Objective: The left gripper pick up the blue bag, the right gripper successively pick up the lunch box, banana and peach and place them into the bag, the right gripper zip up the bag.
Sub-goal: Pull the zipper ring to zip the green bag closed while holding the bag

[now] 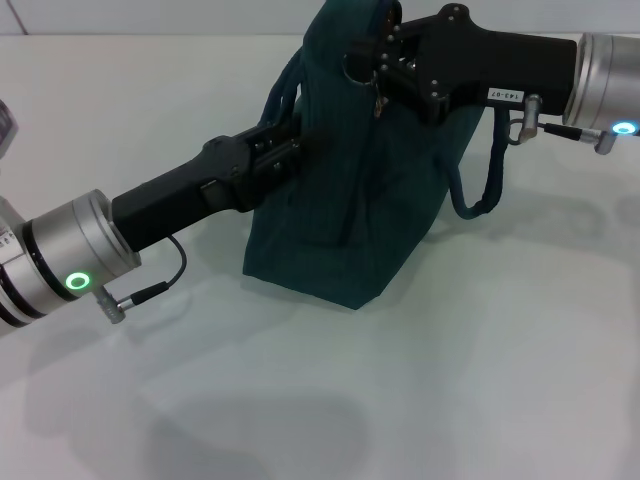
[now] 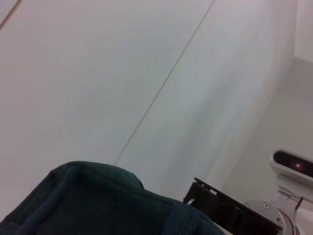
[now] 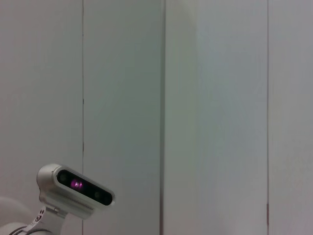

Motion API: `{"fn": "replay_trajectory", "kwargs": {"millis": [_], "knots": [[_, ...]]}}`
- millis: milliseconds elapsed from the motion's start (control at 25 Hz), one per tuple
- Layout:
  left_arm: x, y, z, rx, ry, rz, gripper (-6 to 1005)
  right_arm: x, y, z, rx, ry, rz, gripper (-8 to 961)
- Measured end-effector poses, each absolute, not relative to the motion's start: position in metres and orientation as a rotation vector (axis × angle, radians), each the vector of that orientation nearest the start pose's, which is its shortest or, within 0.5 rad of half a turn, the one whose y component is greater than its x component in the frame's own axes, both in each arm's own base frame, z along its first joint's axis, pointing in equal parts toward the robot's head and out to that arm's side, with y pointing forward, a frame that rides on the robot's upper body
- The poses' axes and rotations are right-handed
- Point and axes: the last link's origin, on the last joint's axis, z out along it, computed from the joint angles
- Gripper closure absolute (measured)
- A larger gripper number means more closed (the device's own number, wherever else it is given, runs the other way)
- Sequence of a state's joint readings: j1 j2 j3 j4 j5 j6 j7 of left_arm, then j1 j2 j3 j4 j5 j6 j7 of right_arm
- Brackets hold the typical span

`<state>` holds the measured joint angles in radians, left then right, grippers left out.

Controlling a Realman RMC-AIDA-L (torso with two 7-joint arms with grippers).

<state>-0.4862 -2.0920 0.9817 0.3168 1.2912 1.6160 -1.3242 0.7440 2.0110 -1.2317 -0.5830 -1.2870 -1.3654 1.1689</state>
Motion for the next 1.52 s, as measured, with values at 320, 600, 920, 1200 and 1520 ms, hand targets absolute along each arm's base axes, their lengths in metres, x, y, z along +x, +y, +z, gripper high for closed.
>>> {"fn": "replay_trajectory", "kwargs": {"millis": [320,600,920,1200,1520], "knots": [[-0.235,0.305,-0.029,-2.413,-0.894,-1.438,584,0.134,0.390,-0.010,-2.685,0.080,1.049,936],[-0.236,0.305,-0.030,-2.412,-0.871,-1.423,853,0.141,0.386,-0.010,-2.682,0.134,1.068,935],[-0.237,0.305,-0.035,-2.435,-0.859,-1.381,932,0.145,0.385,-0.006,-2.674,0.296,1.123,935],[-0.238,0.302,-0.038,-2.458,-0.860,-1.357,942,0.153,0.386,0.002,-2.606,0.512,1.227,935],[-0.235,0.300,-0.042,-2.508,-0.845,-1.343,944,0.157,0.385,0.008,-2.592,0.551,1.255,935]]}}
